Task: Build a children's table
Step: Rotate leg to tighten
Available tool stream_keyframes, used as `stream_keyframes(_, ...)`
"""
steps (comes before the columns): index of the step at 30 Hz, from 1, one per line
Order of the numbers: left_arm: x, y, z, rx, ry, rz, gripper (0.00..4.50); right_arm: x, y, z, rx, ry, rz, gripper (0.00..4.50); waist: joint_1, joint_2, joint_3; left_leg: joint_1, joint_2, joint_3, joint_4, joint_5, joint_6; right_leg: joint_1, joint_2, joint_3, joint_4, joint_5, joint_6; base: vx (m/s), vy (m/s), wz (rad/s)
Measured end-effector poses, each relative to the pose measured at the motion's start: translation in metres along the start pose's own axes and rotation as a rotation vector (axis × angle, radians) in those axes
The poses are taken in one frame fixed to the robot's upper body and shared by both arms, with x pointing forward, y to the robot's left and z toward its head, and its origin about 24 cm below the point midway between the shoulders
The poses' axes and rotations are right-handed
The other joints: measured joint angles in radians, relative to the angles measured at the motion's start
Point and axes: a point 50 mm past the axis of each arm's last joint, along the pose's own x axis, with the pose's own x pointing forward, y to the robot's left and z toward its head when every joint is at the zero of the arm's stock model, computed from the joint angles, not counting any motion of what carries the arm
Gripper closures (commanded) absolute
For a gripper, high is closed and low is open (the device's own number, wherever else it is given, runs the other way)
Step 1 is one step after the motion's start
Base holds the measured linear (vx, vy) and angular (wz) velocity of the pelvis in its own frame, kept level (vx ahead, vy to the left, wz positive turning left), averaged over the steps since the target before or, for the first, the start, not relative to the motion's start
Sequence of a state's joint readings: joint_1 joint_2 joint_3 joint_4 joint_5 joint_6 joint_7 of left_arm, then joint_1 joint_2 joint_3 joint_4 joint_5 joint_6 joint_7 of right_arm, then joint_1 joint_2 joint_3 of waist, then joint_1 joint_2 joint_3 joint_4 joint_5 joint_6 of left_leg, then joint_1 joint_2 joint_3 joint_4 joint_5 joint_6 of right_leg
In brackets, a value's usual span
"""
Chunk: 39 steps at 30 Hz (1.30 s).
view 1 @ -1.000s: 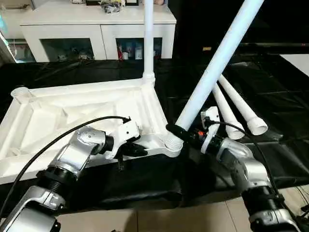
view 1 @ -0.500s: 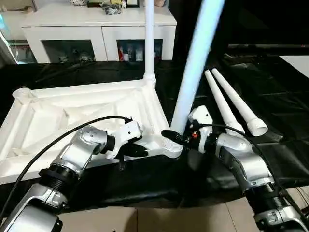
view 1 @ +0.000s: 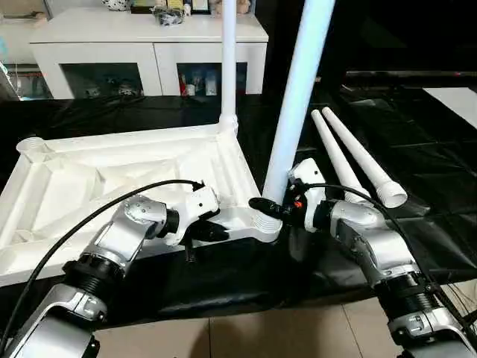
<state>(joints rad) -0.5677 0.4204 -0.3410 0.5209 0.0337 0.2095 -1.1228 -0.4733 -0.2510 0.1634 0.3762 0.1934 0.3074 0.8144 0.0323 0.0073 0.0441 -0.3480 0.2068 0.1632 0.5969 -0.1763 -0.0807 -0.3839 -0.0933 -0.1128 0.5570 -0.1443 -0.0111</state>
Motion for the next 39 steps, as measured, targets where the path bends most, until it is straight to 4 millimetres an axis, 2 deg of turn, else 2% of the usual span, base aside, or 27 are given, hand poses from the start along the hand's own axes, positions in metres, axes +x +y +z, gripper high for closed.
stream_keyframes(4,0.001,0.0,0.0,0.0,-0.003,-0.002,4.5,0.0,0.0,-0.001,0.003,0.0,-0.004,2.64,-0.002,0.0,0.0,0.0,0.0,-0.007,0.0,0.0,0.0,0.007,-0.001,-0.009,-0.013,0.0,0.0,0.0,0.0,0.0)
stream_keyframes(8,0.0,0.001,-0.002,-0.005,-0.005,0.006,4.5,0.004,-0.001,-0.001,0.01,-0.004,-0.009,2.64,-0.005,0.0,0.0,0.0,-0.001,-0.008,0.0,0.0,0.0,0.006,-0.001,-0.009,-0.014,0.0,0.0,0.0,0.0,0.0)
stream_keyframes(11,-0.002,0.002,-0.004,-0.011,-0.004,0.022,4.5,0.008,-0.001,-0.001,0.012,-0.013,-0.026,2.64,-0.009,0.002,0.001,0.001,-0.001,-0.013,0.0,0.0,0.0,0.006,-0.001,-0.017,-0.017,0.0,0.0,0.0,0.0,0.0)
stream_keyframes(12,-0.002,0.003,-0.005,-0.018,-0.004,0.035,4.5,0.011,-0.002,0.0,0.015,-0.018,-0.043,2.64,-0.015,0.005,0.003,0.001,0.0,-0.018,0.0,0.0,0.0,0.006,-0.002,-0.027,-0.023,0.0,0.0,0.0,0.0,0.0)
stream_keyframes(14,-0.002,0.005,-0.006,-0.029,-0.005,0.054,4.5,0.015,-0.002,0.0,0.022,-0.028,-0.078,2.64,-0.026,0.016,0.009,0.004,0.005,-0.027,-0.003,-0.001,0.0,0.022,-0.003,-0.05,-0.038,-0.001,0.0,0.0,0.0,0.0)
stream_keyframes(15,0.0,0.007,-0.005,-0.035,-0.004,0.073,4.5,0.018,-0.003,-0.001,0.037,-0.041,-0.125,2.64,-0.02,0.022,0.018,0.0,0.005,-0.027,-0.009,-0.001,-0.001,0.026,-0.004,-0.041,0.005,-0.032,-0.009,-0.082,-0.016,0.03)
stream_keyframes(16,0.003,0.008,-0.003,-0.038,-0.001,0.084,4.5,0.018,-0.005,-0.002,0.047,-0.048,-0.162,2.64,-0.011,0.01,0.018,0.002,0.002,-0.01,-0.01,0.0,-0.001,0.023,-0.003,-0.007,0.068,-0.064,-0.028,-0.082,-0.016,0.03)
stream_keyframes(17,0.008,0.01,0.0,-0.044,-0.01,0.113,4.5,0.021,-0.007,-0.002,0.07,-0.062,-0.22,2.64,0.003,-0.018,0.014,0.008,-0.002,0.011,-0.007,0.0,-0.001,0.023,-0.007,0.026,0.105,-0.081,-0.011,-0.058,-0.083,0.16)
stream_keyframes(18,0.013,0.012,0.003,-0.064,-0.02,0.16,4.5,0.027,-0.01,0.001,0.088,-0.072,-0.3,2.64,0.014,-0.029,0.011,0.013,-0.005,0.01,-0.003,-0.015,-0.013,0.008,-0.003,0.037,0.109,-0.089,0.015,0.031,-0.118,-0.04)
stream_keyframes(19,0.016,0.013,0.005,-0.072,-0.017,0.18,4.5,0.031,-0.012,0.003,0.098,-0.074,-0.352,2.64,0.027,-0.022,0.008,0.011,-0.009,-0.004,0.013,-0.033,-0.007,0.002,-0.006,0.027,0.105,-0.09,0.014,0.031,-0.118,-0.04)
stream_keyframes(21,0.028,0.014,0.014,-0.115,-0.02,0.211,4.5,0.036,-0.017,0.004,0.128,-0.081,-0.48,2.64,0.037,-0.005,0.003,-0.004,-0.015,-0.036,0.002,-0.026,-0.022,0.001,-0.006,0.002,0.09,-0.089,0.014,0.034,-0.02,-0.36)
stream_keyframes(22,0.033,0.013,0.017,-0.133,-0.022,0.221,4.5,0.036,-0.018,0.004,0.134,-0.079,-0.511,2.64,0.035,-0.005,0.003,-0.004,-0.013,-0.039,-0.005,-0.025,-0.024,0.003,-0.002,0.001,0.08,-0.089,0.014,0.021,0.007,-0.31)
stream_keyframes(27,0.051,0.015,0.031,-0.193,0.009,0.29,4.5,0.051,-0.021,0.007,0.195,-0.072,-0.671,2.64,0.027,-0.004,0.002,-0.001,-0.015,-0.033,-0.018,-0.025,-0.023,0.008,0.001,0.005,0.048,-0.078,-0.002,0.0,0.0,0.0)
stream_keyframes(31,0.059,0.015,0.037,-0.216,0.028,0.324,4.5,0.059,-0.02,0.008,0.228,-0.061,-0.745,2.64,0.016,0.008,0.01,0.001,-0.01,-0.041,-0.026,-0.026,-0.022,0.029,0.0,-0.022,0.002,-0.079,-0.002,-0.026,0.031,-0.03)
stream_keyframes(32,0.059,0.015,0.038,-0.222,0.032,0.33,4.5,0.06,-0.02,0.009,0.232,-0.063,-0.757,2.64,0.018,0.013,0.015,-0.003,-0.008,-0.039,-0.03,-0.026,-0.022,0.037,0.0,-0.022,0.012,-0.083,-0.004,-0.088,0.055,-0.05)
stream_keyframes(33,0.062,0.014,0.04,-0.23,0.037,0.331,4.5,0.059,-0.021,0.007,0.244,-0.063,-0.777,2.64,0.028,0.003,0.018,-0.004,-0.009,-0.014,-0.035,-0.026,-0.022,0.038,-0.002,0.0,0.071,-0.114,-0.027,-0.064,0.003,0.17)
stream_keyframes(34,0.063,0.014,0.04,-0.232,0.039,0.341,4.5,0.058,-0.023,0.007,0.254,-0.061,-0.795,2.64,0.039,-0.03,0.01,0.005,-0.012,0.02,-0.038,-0.026,-0.022,0.036,-0.01,0.039,0.101,-0.121,-0.009,-0.064,0.003,0.17)
stream_keyframes(35,0.064,0.014,0.042,-0.232,0.034,0.348,4.5,0.057,-0.024,0.007,0.26,-0.058,-0.805,2.64,0.05,-0.048,0.008,0.01,-0.018,0.028,-0.034,-0.029,-0.018,0.029,-0.014,0.053,0.105,-0.117,0.015,0.047,-0.083,0.22)
stream_keyframes(36,0.065,0.013,0.042,-0.239,0.036,0.348,4.5,0.058,-0.024,0.008,0.26,-0.057,-0.808,2.64,0.062,-0.037,0.007,0.015,-0.017,0.01,-0.006,-0.054,0.003,0.024,-0.019,0.046,0.104,-0.117,0.016,0.092,-0.033,-0.32)
stream_keyframes(37,0.065,0.013,0.042,-0.246,0.034,0.347,4.5,0.06,-0.024,0.009,0.255,-0.058,-0.806,2.64,0.066,-0.022,0.005,0.008,-0.017,-0.015,-0.001,-0.05,-0.002,0.027,-0.02,0.028,0.098,-0.117,0.016,0.092,-0.033,-0.32)
stream_keyframes(38,0.066,0.013,0.043,-0.245,0.03,0.344,4.5,0.06,-0.025,0.011,0.248,-0.067,-0.808,2.64,0.062,-0.004,-0.004,0.001,-0.016,-0.027,-0.007,-0.031,-0.02,0.027,-0.016,0.014,0.088,-0.116,0.017,0.069,0.068,-0.47)
stream_keyframes(39,0.065,0.013,0.043,-0.243,0.028,0.346,4.5,0.06,-0.025,0.012,0.25,-0.067,-0.81,2.64,0.057,-0.01,-0.009,-0.005,-0.015,-0.03,-0.016,-0.02,-0.027,0.021,-0.014,0.014,0.082,-0.112,0.016,0.0,0.0,0.0)
